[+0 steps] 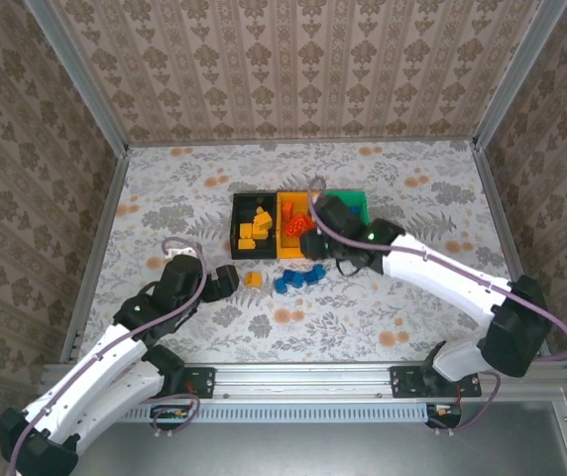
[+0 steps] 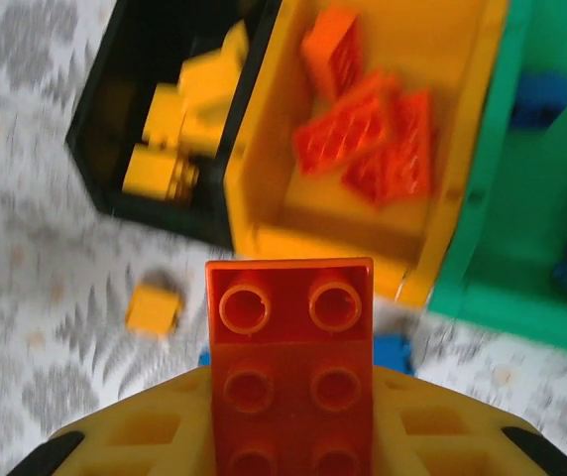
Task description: Sort the legos into containers by color
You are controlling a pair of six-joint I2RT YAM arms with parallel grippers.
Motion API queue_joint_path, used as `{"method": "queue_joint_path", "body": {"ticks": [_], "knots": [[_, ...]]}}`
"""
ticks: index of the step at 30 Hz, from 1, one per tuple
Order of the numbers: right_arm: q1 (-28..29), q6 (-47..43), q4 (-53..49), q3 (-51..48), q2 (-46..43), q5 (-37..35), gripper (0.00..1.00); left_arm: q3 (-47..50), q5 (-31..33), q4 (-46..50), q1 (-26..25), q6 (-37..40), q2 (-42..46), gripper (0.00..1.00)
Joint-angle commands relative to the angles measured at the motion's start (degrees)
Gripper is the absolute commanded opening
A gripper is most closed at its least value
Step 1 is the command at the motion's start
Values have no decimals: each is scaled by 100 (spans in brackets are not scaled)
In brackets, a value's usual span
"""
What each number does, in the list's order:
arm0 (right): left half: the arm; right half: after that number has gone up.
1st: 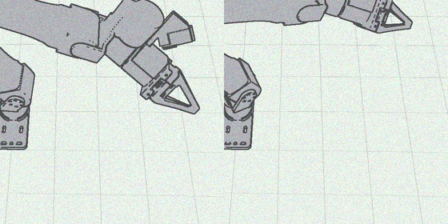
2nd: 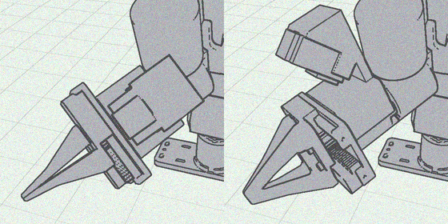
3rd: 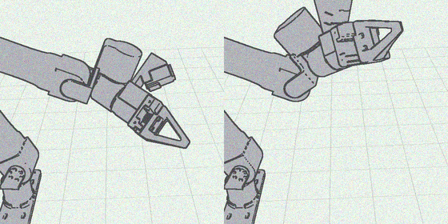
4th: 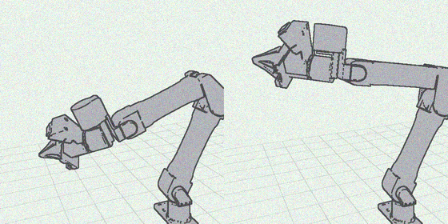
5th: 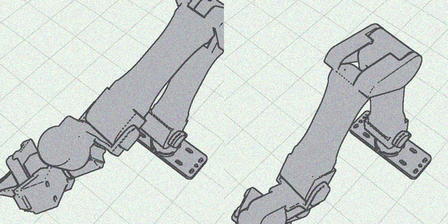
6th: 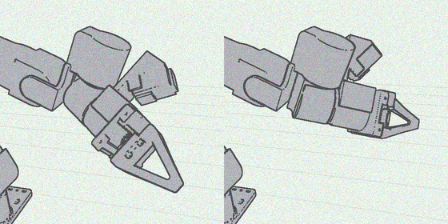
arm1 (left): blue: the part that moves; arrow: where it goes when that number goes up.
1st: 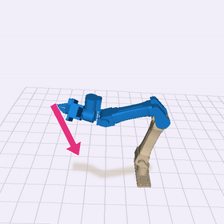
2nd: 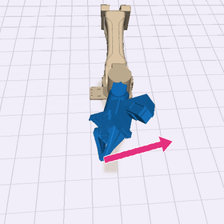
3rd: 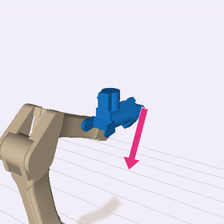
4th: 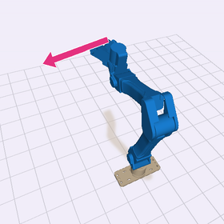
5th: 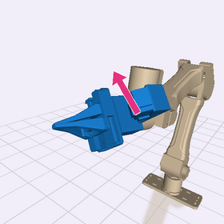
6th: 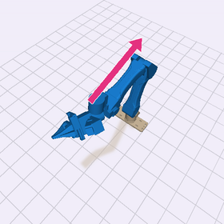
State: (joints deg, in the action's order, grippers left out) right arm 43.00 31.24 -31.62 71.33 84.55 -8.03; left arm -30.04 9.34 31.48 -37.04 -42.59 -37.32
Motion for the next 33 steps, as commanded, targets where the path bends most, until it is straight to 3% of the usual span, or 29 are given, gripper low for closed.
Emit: {"method": "queue_joint_path", "body": {"ticks": [1,7,12,15,16,19,21,26,33], "knots": [[-200,-237,-294,626,866,-79,32,103,-163,-122,36,-183,58,100],[-381,-497,-621,2110,2421,-503,32,205,-360,-254,23,-248,7,100],[-442,-507,-929,2911,3189,-690,37,253,-484,-350,21,-235,-153,100],[-450,-458,-1008,3125,3371,-682,49,249,-533,-421,30,-169,-332,100],[-444,-429,-1039,3184,3397,-675,58,221,-551,-451,30,-112,-429,100],[-435,-400,-1004,3178,3315,-632,74,103,-603,-573,32,60,-810,95],[-424,-391,-911,3043,3132,-620,79,19,-673,-726,30,168,-1141,92],[-422,-294,-554,2317,2408,-550,81,-284,-761,-1270,-62,478,-2286,87],[-416,-250,-251,1358,1523,-581,82,-1232,-216,-1183,-489,917,-3951,78]]}}
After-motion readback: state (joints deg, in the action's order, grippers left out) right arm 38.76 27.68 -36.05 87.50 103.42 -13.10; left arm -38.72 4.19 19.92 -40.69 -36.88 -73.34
